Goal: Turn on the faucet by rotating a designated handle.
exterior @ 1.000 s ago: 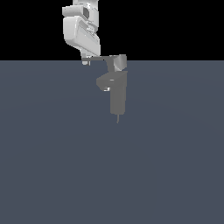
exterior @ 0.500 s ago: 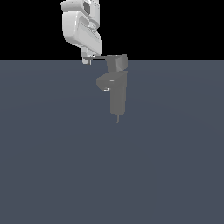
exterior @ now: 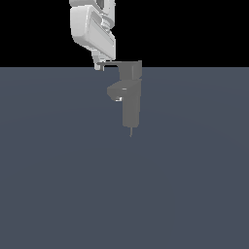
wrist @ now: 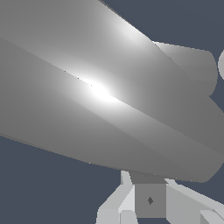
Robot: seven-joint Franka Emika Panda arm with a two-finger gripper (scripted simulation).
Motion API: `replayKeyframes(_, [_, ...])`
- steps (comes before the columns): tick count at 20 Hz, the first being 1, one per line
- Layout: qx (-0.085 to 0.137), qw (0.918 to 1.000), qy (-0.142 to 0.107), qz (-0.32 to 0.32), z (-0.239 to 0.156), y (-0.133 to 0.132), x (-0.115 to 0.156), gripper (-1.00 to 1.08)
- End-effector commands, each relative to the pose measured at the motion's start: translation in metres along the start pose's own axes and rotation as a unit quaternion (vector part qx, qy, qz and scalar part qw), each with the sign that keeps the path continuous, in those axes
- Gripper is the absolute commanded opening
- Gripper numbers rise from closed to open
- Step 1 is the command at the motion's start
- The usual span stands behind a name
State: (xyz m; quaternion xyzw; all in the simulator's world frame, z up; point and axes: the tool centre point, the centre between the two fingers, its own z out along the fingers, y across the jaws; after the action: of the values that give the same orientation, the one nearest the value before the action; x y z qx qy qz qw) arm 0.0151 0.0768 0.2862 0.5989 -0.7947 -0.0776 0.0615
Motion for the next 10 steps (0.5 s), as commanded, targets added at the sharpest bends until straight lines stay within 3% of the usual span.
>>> replayKeyframes(1, [0.0, 1.0, 0.0, 0.002, -0.003, 0.007, 0.008, -1.0])
replayKeyframes(10, [0.0, 1.0, 0.0, 0.0, -0.004, 0.029, 0.026, -1.0])
